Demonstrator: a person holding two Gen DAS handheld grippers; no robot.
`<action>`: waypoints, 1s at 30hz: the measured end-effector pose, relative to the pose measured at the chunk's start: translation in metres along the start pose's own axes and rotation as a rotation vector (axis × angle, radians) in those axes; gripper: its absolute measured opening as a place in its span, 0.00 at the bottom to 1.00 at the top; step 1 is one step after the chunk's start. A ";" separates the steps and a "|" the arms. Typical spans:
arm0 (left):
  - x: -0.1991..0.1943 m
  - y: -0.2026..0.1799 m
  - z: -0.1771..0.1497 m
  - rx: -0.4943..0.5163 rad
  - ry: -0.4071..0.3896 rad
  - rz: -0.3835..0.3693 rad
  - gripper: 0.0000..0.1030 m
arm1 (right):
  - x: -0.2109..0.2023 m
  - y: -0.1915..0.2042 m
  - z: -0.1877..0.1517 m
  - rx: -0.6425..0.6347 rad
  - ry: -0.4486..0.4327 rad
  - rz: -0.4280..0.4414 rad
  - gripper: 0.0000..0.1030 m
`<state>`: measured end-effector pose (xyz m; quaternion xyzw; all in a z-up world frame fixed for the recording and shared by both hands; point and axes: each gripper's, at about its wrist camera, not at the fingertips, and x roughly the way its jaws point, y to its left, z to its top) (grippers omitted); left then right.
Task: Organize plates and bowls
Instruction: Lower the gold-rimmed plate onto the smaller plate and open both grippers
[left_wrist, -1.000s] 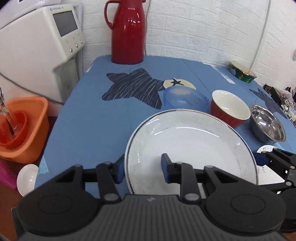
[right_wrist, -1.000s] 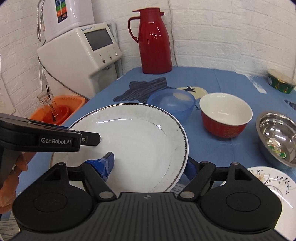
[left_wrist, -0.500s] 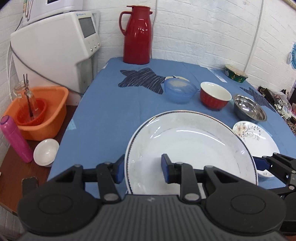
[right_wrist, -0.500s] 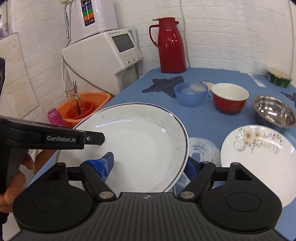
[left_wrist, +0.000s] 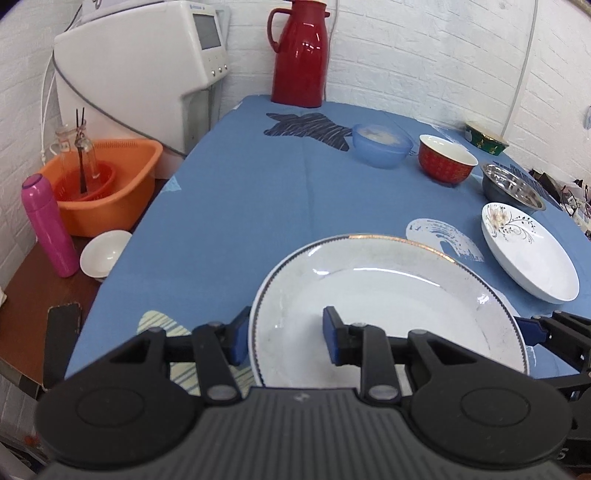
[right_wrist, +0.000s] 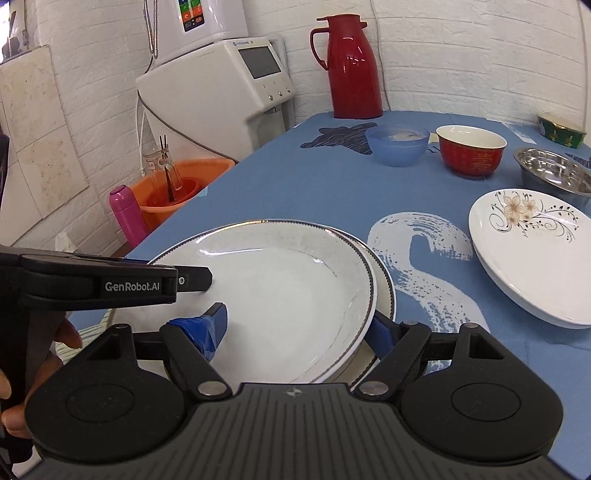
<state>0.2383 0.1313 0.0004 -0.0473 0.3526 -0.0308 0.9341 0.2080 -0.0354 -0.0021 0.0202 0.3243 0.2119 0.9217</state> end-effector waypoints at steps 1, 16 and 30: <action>0.000 0.000 -0.002 0.003 -0.011 -0.003 0.31 | -0.001 0.000 -0.001 -0.003 -0.007 -0.003 0.64; -0.005 0.010 -0.002 -0.044 -0.060 -0.023 0.57 | -0.003 0.003 0.000 -0.030 0.012 -0.032 0.63; -0.012 0.015 0.004 -0.072 -0.073 -0.023 0.60 | -0.015 -0.005 0.007 0.011 0.012 -0.041 0.65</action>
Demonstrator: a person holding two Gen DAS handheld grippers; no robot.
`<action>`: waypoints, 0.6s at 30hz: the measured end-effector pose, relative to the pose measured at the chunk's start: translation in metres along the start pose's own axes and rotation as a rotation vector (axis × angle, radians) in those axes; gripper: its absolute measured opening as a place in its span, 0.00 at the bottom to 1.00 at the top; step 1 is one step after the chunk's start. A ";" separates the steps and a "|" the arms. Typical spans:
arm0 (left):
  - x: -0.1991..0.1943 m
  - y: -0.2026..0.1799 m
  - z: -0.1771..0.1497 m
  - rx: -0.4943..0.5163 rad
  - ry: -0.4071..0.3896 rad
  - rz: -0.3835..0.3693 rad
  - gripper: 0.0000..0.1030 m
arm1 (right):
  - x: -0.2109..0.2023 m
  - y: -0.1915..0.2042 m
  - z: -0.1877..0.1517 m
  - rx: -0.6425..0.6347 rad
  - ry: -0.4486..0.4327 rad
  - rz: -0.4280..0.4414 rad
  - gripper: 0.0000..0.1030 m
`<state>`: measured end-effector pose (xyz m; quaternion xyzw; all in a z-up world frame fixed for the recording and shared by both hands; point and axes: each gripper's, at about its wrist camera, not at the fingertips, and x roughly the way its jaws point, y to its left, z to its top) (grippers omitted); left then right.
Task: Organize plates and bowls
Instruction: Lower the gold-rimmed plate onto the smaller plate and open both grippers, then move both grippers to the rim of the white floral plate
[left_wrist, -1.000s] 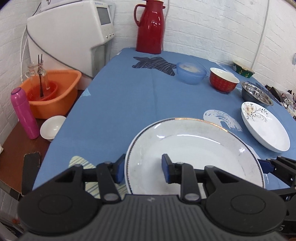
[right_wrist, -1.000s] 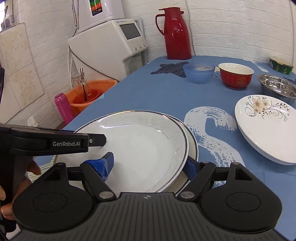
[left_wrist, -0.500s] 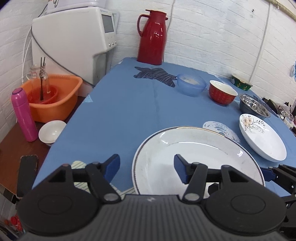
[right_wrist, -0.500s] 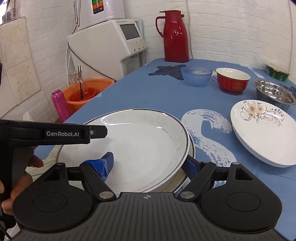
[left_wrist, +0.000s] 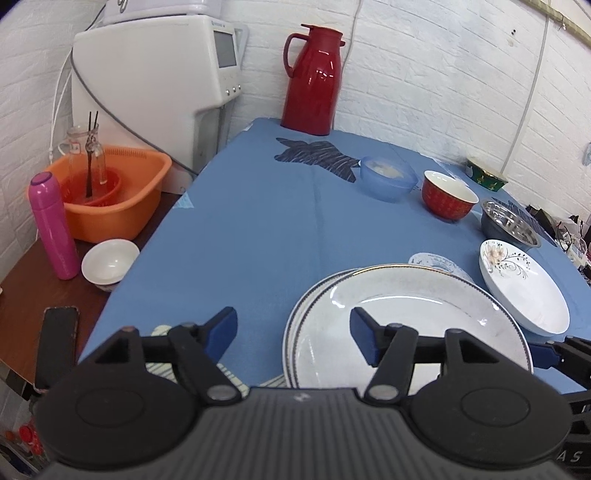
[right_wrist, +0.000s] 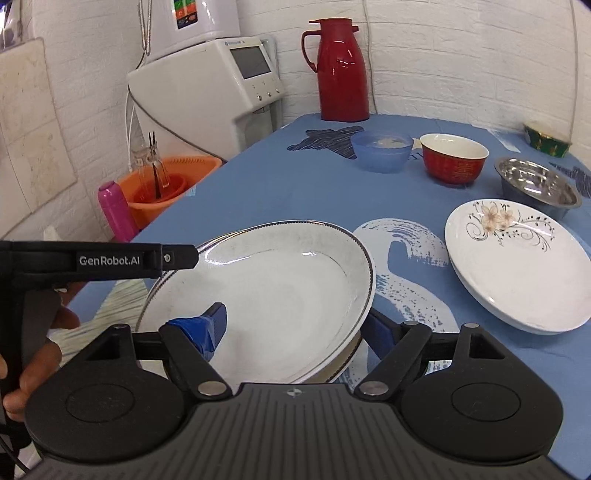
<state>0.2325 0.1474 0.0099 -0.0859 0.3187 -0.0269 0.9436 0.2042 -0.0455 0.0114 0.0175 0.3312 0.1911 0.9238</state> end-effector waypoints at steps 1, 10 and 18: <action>-0.001 0.000 0.001 -0.002 -0.001 -0.003 0.60 | 0.000 -0.005 -0.001 0.033 0.000 0.016 0.65; -0.006 -0.018 0.003 0.043 -0.005 -0.010 0.64 | -0.024 -0.035 -0.006 0.117 -0.095 -0.032 0.63; 0.000 -0.053 0.023 0.058 0.031 -0.144 0.75 | -0.067 -0.113 -0.008 0.289 -0.161 -0.140 0.64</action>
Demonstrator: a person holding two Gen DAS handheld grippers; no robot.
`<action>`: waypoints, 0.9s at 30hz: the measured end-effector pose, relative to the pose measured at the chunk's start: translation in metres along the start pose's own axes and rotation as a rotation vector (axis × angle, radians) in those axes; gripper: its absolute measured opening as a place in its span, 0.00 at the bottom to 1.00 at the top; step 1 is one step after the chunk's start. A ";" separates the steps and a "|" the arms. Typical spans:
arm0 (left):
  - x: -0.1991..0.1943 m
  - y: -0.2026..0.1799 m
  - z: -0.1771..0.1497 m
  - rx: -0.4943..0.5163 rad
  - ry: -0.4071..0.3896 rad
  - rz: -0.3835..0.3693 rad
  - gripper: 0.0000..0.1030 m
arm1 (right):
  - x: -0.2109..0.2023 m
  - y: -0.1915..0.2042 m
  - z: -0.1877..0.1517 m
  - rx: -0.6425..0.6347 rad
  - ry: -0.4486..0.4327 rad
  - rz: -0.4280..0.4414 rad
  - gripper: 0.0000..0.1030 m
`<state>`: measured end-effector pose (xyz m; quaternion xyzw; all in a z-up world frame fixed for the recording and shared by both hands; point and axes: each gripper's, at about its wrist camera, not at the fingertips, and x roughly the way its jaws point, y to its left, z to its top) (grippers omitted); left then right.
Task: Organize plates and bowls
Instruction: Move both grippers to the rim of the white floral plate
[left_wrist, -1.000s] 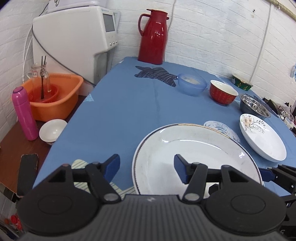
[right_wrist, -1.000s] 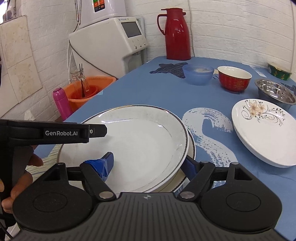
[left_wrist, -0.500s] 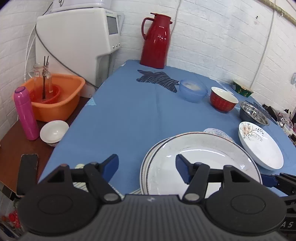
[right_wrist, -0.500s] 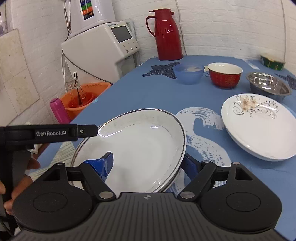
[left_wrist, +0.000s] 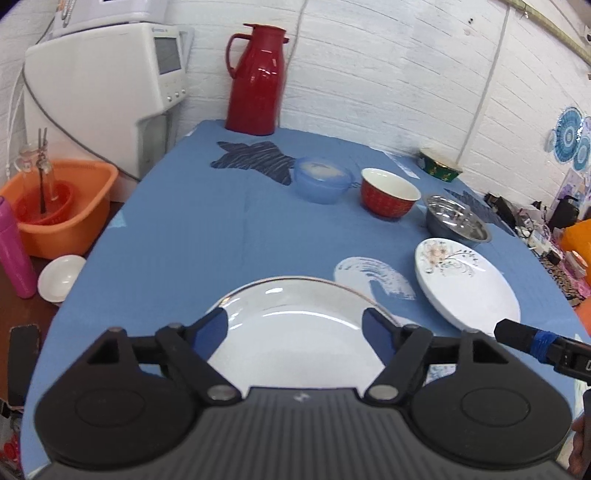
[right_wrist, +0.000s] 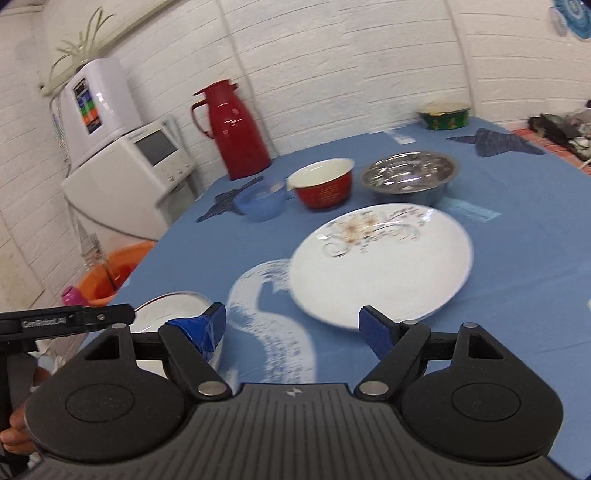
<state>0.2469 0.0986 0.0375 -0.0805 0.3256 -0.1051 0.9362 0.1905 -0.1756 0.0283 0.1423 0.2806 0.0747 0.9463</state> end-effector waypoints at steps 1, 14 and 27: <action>0.005 -0.010 0.005 0.012 0.009 -0.023 0.75 | -0.001 -0.011 0.005 0.008 -0.011 -0.033 0.64; 0.162 -0.111 0.062 0.129 0.361 -0.187 0.75 | 0.084 -0.089 0.041 -0.001 0.149 -0.186 0.64; 0.190 -0.138 0.052 0.249 0.376 -0.142 0.54 | 0.098 -0.081 0.033 -0.155 0.150 -0.172 0.69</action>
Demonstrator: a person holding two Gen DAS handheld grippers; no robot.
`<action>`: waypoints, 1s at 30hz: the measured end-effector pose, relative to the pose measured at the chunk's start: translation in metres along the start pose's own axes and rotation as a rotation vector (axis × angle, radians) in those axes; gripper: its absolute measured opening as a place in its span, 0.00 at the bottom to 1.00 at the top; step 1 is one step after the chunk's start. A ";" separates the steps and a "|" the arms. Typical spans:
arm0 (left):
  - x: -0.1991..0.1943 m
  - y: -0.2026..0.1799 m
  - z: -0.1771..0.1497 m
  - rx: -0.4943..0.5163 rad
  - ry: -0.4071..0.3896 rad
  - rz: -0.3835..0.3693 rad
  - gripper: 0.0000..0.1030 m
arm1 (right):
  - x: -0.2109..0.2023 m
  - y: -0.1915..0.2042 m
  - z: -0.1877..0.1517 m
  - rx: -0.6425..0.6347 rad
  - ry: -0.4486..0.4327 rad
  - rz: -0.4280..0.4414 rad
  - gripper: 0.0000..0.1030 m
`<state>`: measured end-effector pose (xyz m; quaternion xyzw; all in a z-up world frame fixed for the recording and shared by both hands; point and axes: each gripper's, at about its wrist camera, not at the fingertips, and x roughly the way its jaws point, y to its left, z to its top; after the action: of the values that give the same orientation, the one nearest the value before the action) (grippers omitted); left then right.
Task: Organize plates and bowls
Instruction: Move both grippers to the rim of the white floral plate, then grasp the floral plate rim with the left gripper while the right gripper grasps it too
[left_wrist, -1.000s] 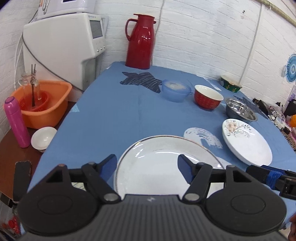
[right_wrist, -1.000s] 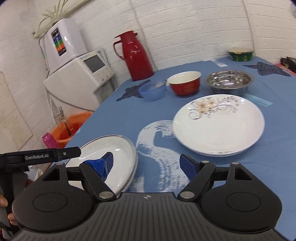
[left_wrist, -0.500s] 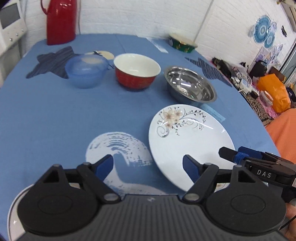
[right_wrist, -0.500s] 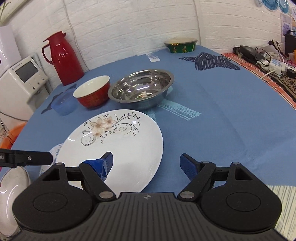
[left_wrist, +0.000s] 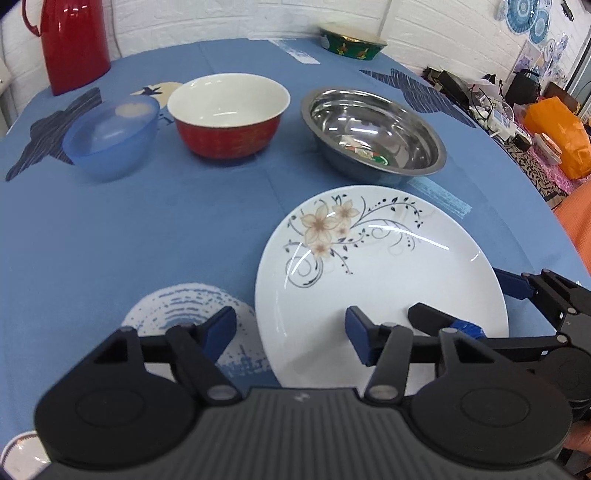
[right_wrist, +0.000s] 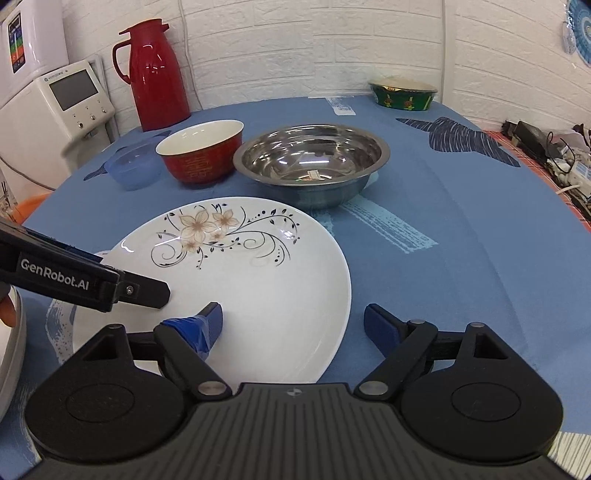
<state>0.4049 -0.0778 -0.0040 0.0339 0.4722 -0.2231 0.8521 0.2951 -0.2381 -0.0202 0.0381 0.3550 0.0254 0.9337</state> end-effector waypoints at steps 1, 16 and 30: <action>0.000 -0.001 0.001 -0.004 -0.005 0.000 0.51 | 0.000 0.001 -0.001 -0.001 -0.006 0.009 0.69; -0.065 0.001 -0.020 -0.046 -0.081 -0.001 0.32 | -0.054 0.048 0.001 -0.021 -0.066 0.051 0.64; -0.173 0.081 -0.098 -0.190 -0.223 0.158 0.32 | -0.077 0.154 -0.003 -0.131 -0.095 0.269 0.65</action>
<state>0.2820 0.0818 0.0715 -0.0349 0.3894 -0.1120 0.9136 0.2330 -0.0903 0.0421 0.0256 0.2996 0.1716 0.9382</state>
